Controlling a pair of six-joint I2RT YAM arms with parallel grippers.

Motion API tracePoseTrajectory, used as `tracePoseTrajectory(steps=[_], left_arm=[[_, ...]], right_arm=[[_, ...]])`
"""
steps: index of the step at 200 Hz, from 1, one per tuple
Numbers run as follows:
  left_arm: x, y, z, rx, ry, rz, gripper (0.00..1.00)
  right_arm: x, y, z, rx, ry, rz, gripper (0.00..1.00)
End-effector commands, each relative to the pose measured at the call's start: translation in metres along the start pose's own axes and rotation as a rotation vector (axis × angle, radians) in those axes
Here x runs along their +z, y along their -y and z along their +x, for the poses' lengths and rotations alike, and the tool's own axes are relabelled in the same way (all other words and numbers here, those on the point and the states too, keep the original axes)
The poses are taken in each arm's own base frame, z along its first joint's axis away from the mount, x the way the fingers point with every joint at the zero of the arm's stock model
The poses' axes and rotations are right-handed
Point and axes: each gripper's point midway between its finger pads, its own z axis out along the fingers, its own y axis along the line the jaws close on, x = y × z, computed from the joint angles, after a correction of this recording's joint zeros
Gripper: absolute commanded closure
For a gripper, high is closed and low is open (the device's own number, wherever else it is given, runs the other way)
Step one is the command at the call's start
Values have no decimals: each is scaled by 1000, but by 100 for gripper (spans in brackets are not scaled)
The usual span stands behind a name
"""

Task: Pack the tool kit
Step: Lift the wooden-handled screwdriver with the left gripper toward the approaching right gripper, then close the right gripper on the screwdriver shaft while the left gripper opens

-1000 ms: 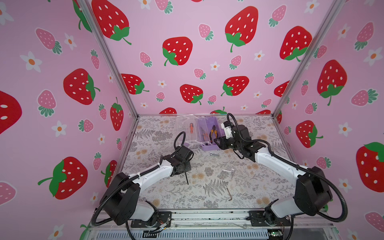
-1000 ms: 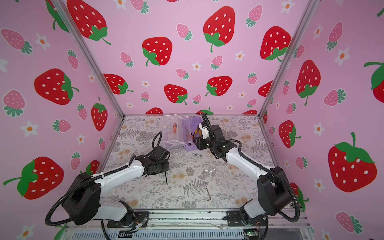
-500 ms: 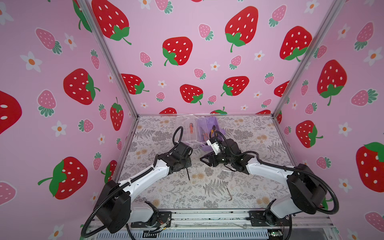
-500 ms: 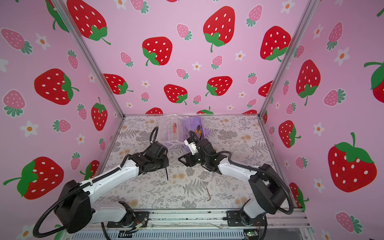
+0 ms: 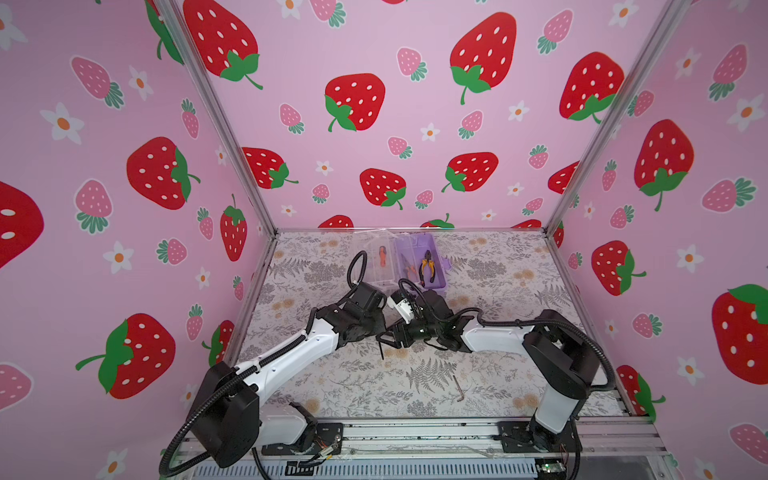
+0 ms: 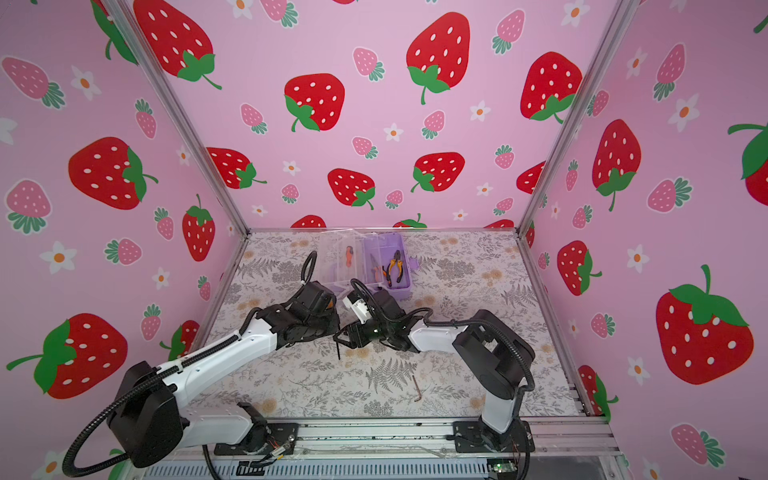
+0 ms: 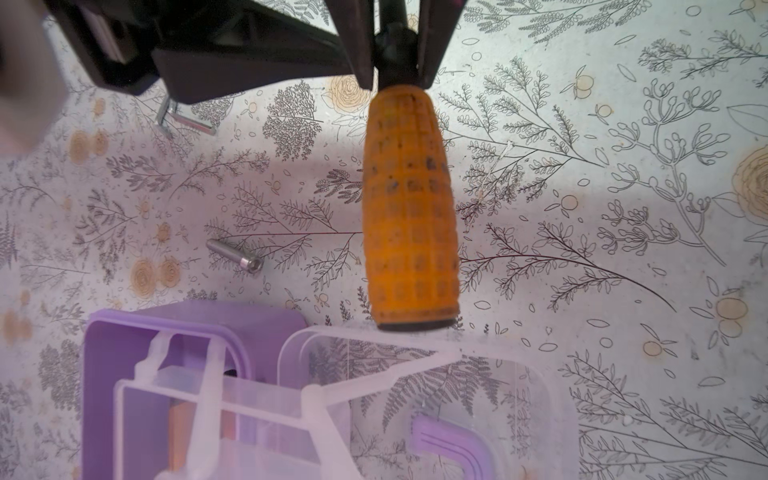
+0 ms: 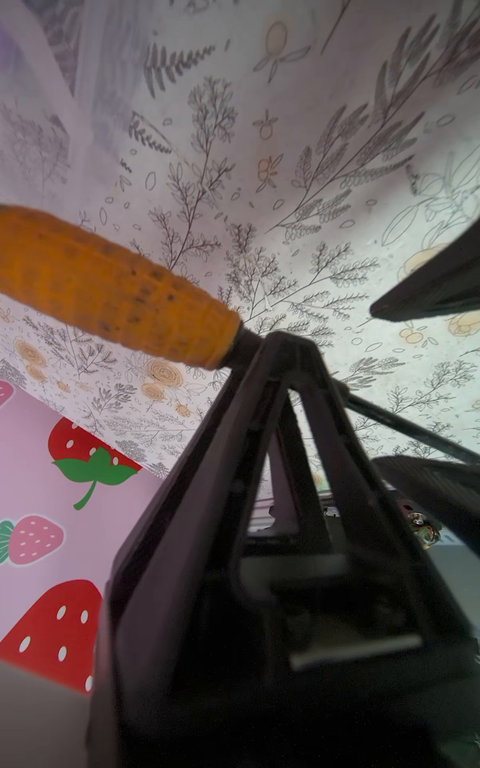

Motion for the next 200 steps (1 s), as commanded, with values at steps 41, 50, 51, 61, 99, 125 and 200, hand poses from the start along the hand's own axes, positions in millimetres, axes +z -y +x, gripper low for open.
tracePoseTrajectory(steps=[41,50,51,61,99,125,200], left_arm=[[-9,13,-9,-12,34,51,100],[-10,14,-12,-11,42,57,100],[-10,14,-12,-11,42,57,100],[-12,17,-16,-8,53,63,100],[-33,29,-41,20,146,97,45],[-60,27,-62,26,255,91,7],[-94,-27,-66,20,384,-25,1]], right_arm=[[17,-11,-19,-6,44,-32,88],[16,-10,-20,-7,49,-22,92],[16,-10,-20,-8,49,-20,92],[14,-9,-22,-12,54,-8,95],[3,-9,-37,-40,74,39,100],[-15,6,-60,-61,99,134,100],[-95,69,-162,-106,265,432,100]])
